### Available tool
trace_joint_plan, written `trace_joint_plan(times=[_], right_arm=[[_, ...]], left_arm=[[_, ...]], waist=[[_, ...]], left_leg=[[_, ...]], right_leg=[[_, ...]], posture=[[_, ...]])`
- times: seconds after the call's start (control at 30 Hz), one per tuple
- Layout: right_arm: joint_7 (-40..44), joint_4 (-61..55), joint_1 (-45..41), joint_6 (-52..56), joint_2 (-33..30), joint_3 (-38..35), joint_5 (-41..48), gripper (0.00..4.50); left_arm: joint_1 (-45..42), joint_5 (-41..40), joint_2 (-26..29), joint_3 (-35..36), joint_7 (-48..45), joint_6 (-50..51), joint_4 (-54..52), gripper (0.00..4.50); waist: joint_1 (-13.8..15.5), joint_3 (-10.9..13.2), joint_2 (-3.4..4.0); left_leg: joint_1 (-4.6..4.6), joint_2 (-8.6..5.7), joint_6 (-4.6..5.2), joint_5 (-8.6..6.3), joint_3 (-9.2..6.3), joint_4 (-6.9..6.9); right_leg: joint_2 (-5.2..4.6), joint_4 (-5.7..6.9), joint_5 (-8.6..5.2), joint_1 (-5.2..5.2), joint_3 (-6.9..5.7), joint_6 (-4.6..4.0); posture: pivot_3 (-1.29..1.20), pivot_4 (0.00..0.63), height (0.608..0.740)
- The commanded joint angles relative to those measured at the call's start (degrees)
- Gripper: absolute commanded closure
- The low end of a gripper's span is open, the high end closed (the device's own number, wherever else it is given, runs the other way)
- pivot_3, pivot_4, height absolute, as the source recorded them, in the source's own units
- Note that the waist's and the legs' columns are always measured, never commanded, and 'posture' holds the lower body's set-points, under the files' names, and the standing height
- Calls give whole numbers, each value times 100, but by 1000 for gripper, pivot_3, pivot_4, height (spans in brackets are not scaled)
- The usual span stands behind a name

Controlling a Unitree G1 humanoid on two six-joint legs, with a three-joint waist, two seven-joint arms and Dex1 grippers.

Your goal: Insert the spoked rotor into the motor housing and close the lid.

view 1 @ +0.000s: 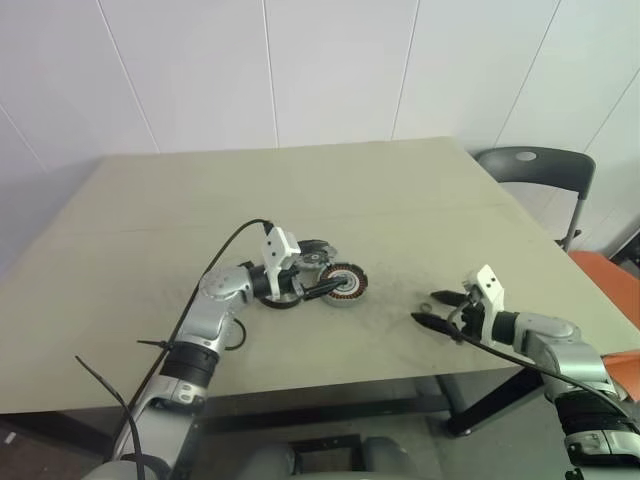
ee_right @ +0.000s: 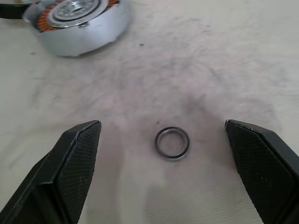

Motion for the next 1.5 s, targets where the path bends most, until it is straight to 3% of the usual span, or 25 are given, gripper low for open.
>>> trace_joint_plan(times=[0.03,0.07,0.17,0.47,1.07,1.3,1.5], right_arm=[[-76,85,-148,-127,-33,16,-107,26],[-34,90,-153,-102,-58,33,-101,26],[120,98,-151,-29,-171,106,-121,664],[229,194,-181,-142,-387,370,-440,3694],[229,263,-357,-85,-155,340,-355,3746],[138,-958,-781,894,827,-80,1011,3746],[-111,-1410,-1095,1100,1296,446,946,3746]], left_arm=[[-183,-3,49,79,12,-82,-126,0],[-182,3,64,96,32,-86,-122,0],[-192,7,124,164,80,-118,-78,0],[-225,-20,270,252,138,-173,-8,0],[-217,-2,321,242,147,-172,-5,0],[-139,-5,362,263,211,-173,-59,0],[18,-79,419,317,310,-86,-262,0]], waist=[[0,0,0],[-3,0,0],[-1,0,0],[-1,-1,1],[-19,-1,-1],[-30,13,24],[19,12,23]], left_leg=[[0,0,0,0,0,0],[0,0,0,0,0,0],[2,0,1,0,0,0],[-1,2,13,-7,-12,-3],[23,7,22,-15,-12,-5],[9,11,23,-14,-14,-6],[-21,5,24,-16,-22,-7]], right_leg=[[0,-1,0,0,0,0],[0,-2,0,1,0,0],[0,-4,0,3,0,0],[-1,-32,2,15,-11,2],[-5,-62,10,51,-11,16],[-4,-58,11,32,-10,18],[-13,-65,25,10,-13,31]], posture=[[0,0,740],[0,0,740],[0,0,740],[0,0,740],[0,0,740],[0,0,740],[0,0,740]])
